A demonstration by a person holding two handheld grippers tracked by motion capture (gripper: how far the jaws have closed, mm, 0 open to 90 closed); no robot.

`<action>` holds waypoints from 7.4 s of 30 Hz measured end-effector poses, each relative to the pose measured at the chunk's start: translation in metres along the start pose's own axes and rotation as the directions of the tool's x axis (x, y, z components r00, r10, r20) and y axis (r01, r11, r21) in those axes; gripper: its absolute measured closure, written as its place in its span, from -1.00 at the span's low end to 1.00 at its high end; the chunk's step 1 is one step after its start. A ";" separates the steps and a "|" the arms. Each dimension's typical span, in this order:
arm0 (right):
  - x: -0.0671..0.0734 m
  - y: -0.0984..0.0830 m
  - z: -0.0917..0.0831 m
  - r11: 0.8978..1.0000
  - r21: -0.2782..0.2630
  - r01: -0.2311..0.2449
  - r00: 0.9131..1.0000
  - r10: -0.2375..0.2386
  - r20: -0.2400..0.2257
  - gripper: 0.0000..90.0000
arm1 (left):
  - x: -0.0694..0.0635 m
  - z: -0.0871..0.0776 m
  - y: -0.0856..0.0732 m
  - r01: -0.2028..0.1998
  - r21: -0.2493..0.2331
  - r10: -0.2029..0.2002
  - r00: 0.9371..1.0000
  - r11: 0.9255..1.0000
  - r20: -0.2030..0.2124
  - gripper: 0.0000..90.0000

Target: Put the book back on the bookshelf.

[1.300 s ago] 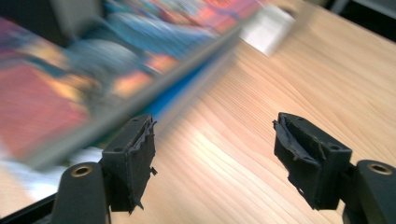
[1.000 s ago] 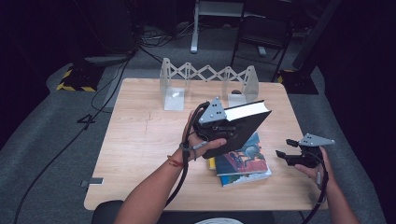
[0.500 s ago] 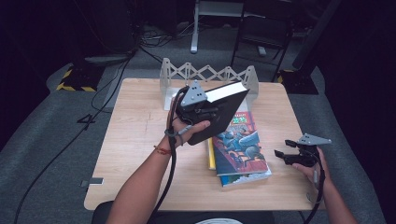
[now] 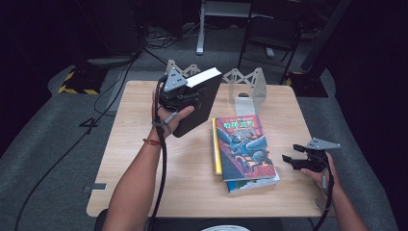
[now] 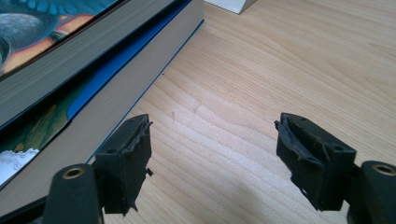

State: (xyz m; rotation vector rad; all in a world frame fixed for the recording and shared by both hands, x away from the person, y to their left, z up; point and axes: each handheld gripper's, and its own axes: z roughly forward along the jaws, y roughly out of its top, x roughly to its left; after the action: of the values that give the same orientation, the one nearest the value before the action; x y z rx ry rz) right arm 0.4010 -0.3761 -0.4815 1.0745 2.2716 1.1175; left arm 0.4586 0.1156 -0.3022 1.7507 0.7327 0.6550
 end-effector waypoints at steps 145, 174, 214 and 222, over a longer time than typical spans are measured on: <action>0.004 -0.009 0.017 0.993 0.109 0.055 0.994 -0.044 -0.100 -0.34 | 0.121 0.095 -0.030 0.167 0.305 -0.058 0.941 0.937 -0.335 0.10; 0.002 -0.011 0.014 0.994 0.106 0.032 0.994 -0.021 -0.105 -0.33 | 0.127 0.116 -0.025 0.198 0.229 -0.099 0.918 0.953 -0.384 0.17; 0.007 -0.006 0.016 0.994 0.106 0.033 0.997 -0.026 -0.070 -0.37 | 0.098 0.053 -0.006 0.112 0.137 -0.064 0.947 0.984 -0.314 -0.38; 0.009 -0.005 0.016 0.994 0.103 0.028 0.999 -0.023 -0.049 -0.41 | 0.086 0.023 -0.006 0.055 0.125 -0.020 0.964 0.991 -0.264 -0.49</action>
State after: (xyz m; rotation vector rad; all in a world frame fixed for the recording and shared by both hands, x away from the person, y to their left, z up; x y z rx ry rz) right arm 0.4035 -0.3630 -0.4953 1.0647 2.3974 1.0355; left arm 0.5309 0.1672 -0.3073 1.7833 1.0091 0.8396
